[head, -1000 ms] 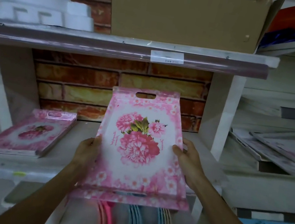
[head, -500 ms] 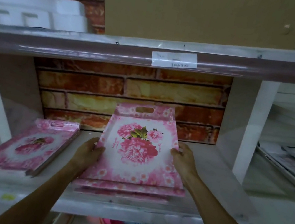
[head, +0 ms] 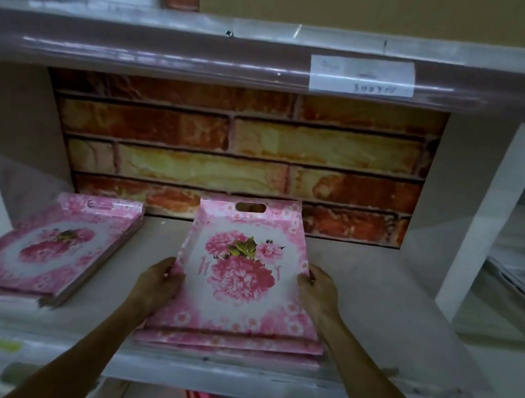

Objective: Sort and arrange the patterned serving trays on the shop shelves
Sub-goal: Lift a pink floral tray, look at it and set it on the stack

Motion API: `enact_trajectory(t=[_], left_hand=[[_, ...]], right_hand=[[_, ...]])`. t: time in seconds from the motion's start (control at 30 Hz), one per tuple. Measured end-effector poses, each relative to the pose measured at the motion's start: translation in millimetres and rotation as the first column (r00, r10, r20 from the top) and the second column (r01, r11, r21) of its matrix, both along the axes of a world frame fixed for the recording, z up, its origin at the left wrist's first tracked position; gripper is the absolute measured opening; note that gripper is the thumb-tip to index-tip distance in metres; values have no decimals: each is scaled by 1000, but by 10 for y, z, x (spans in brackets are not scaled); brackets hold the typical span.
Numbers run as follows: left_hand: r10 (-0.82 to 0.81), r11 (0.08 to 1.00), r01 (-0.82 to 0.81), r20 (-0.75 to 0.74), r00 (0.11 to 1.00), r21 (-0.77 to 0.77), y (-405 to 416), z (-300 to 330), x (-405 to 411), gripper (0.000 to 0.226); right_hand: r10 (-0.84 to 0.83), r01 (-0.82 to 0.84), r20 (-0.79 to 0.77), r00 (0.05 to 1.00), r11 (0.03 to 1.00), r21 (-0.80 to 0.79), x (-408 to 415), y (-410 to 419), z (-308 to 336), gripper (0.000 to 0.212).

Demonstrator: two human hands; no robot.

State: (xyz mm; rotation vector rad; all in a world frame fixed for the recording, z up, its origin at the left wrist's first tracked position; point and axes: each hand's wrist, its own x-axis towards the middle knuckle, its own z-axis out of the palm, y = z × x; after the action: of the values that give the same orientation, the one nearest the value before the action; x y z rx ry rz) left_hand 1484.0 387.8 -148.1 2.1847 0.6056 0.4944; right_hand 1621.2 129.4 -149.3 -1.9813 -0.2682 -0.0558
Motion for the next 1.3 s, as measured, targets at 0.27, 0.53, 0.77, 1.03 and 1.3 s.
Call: enact_trajectory(t=[0.27, 0.53, 0.77, 1.03, 1.3], left_hand=[[-33, 990, 42, -70, 997, 137, 91, -223, 94, 20], [-69, 953, 102, -124, 990, 286, 182, -307, 119, 45], [-31, 964, 62, -122, 992, 260, 202, -96, 171, 33], [-237, 971, 220, 241, 941, 96, -211, 395, 169, 20], [-511, 839, 544, 346, 787, 3, -834, 544, 276, 16]], right_hand=[[-52, 51, -17, 998, 998, -44, -5, 6, -217, 37], [-58, 58, -3, 998, 996, -71, -13, -13, -316, 28], [-6, 4, -13, 1000, 982, -190, -19, -103, -143, 22], [-64, 68, 115, 991, 997, -35, -152, -432, 472, 10], [-193, 170, 173, 966, 976, 140, -440, -1016, 899, 14]])
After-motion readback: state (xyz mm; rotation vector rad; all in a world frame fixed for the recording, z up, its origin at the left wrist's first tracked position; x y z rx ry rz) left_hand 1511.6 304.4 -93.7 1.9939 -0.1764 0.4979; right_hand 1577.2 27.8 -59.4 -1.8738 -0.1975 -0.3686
